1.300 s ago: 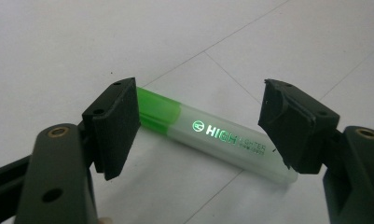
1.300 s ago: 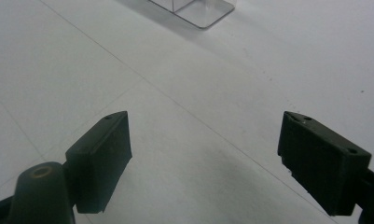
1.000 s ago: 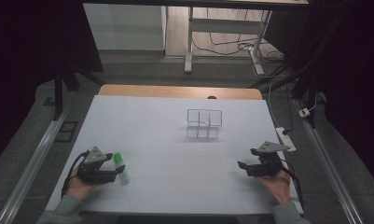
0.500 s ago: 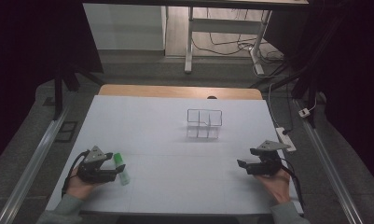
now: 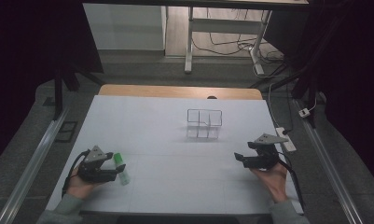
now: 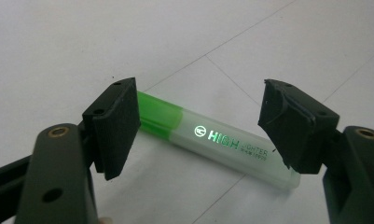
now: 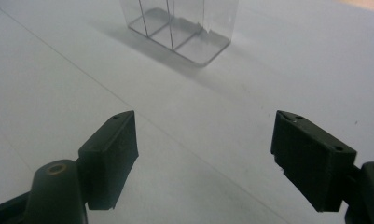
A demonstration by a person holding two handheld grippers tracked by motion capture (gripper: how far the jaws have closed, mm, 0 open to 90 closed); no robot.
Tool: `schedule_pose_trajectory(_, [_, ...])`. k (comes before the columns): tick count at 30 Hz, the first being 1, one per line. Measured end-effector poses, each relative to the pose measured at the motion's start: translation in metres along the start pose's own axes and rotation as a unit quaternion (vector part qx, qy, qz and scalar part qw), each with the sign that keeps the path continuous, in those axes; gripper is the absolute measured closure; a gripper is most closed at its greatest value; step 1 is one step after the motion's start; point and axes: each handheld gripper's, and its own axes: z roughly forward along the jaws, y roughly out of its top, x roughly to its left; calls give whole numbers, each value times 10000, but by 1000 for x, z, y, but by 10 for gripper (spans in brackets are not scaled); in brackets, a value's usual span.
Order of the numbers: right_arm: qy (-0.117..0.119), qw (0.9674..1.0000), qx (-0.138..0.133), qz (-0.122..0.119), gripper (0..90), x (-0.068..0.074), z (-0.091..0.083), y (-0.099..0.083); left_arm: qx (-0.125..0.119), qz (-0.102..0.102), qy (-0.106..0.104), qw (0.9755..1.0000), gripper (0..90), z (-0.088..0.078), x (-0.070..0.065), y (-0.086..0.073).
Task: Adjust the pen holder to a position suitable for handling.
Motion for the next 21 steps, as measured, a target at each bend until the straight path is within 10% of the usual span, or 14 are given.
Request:
schedule_pose_trajectory(11, [-168, 9990, 60, -401, 236, 19, 11, 22, -3, 1, -2, 10000, 285, 0, 1, 0])
schedule_pose_trajectory(21, [-166, 9996, 2, -233, 258, 12, 25, 35, -4, 27, -12, 10000, 285, 1, 1, 1])
